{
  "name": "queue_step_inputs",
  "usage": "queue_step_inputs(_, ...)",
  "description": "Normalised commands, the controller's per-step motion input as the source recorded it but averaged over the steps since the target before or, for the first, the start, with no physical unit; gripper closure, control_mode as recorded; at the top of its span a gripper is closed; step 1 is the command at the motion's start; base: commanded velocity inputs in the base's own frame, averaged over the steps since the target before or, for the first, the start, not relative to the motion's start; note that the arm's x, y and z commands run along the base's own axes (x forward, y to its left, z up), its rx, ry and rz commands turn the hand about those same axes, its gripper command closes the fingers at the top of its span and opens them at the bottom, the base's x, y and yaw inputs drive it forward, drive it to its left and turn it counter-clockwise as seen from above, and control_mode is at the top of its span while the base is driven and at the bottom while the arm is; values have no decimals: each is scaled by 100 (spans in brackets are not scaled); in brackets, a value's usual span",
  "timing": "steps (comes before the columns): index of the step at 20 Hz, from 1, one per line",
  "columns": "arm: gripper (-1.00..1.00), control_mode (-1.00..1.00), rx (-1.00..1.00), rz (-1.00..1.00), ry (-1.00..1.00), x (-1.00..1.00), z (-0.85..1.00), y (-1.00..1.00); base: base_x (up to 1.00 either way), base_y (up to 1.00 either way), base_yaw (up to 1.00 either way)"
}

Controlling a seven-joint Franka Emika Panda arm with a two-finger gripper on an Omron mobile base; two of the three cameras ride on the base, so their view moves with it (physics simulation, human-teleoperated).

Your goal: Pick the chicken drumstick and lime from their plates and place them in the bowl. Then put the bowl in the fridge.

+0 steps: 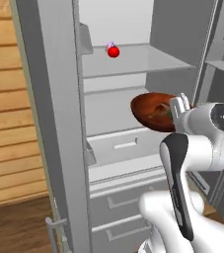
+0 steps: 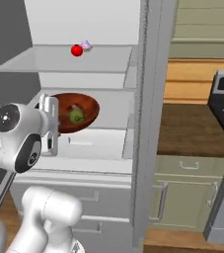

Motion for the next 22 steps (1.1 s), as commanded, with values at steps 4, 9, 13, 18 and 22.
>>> queue_step_inputs(4, 100, 100, 0, 0, 0, 0, 0, 0, 34, 21, 15)
queue_step_inputs(9, 100, 100, 0, 0, 0, 0, 0, 0, 67, 0, 19)
queue_step_inputs(13, 100, 100, 0, 0, 0, 0, 0, 0, 22, 0, 13)
queue_step_inputs(18, 100, 100, 0, 0, 0, 0, 0, 0, 12, 0, 11)
queue_step_inputs(22, 100, 100, 0, 0, 0, 0, 0, 0, 63, -24, 29)
